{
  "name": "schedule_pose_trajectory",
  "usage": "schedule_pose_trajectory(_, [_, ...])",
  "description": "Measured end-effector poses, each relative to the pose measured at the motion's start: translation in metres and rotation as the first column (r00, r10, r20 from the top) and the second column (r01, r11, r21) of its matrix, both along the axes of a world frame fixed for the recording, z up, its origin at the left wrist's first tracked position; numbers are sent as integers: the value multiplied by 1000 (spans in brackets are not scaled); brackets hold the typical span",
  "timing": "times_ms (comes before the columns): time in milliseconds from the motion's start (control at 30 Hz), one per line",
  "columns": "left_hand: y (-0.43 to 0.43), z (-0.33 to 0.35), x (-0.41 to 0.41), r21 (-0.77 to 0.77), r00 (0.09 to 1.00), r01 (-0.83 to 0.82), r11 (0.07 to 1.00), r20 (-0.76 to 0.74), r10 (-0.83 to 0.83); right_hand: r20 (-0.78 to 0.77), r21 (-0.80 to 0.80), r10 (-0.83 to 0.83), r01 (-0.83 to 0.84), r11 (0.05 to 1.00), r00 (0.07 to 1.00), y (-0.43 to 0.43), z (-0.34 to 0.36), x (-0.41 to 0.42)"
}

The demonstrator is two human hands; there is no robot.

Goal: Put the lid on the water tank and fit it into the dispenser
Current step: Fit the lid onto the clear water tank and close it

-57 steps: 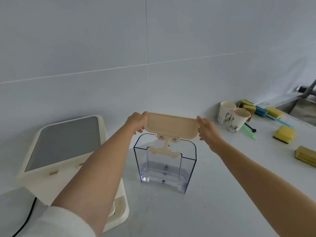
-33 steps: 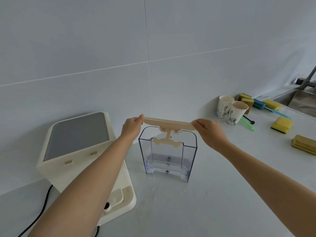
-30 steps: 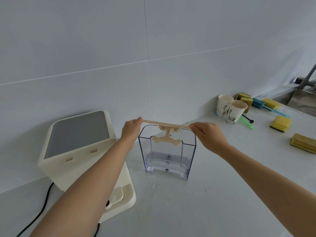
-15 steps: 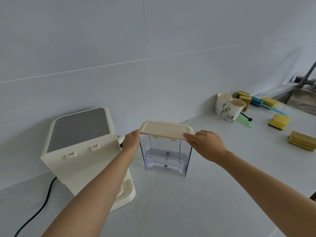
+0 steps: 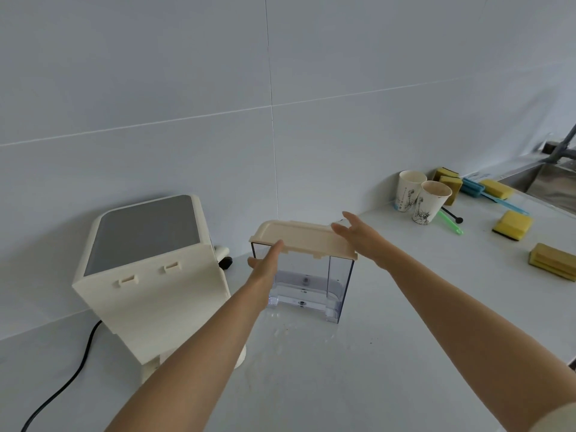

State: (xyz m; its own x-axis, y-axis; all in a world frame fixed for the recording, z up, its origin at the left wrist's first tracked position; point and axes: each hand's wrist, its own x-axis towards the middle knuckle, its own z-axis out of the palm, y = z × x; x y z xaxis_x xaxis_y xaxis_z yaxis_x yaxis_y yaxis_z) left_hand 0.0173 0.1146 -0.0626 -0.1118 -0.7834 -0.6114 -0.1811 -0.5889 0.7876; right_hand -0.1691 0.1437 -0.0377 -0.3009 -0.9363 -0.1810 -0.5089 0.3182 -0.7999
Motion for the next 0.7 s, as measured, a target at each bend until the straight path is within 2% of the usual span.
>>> schedule_pose_trajectory(133, [-3,0,-10,0,998,-37,999,-53,37,73,43,-38,35,998,997,-7,-2,6])
schedule_pose_trajectory(333, [-7,-1,-17,-45,997,-59,997,42,61,9,72,-20,19,997,1000,-9,-4,8])
schedule_pose_trajectory(533, [-14,-5,-12,-118,997,33,992,74,-24,-124,130,-42,58,990,991,-6,-5,10])
schedule_pose_trajectory(700, [-22,-6,-3,-169,991,124,978,67,-114,-92,201,-3,21,979,996,5,-6,16])
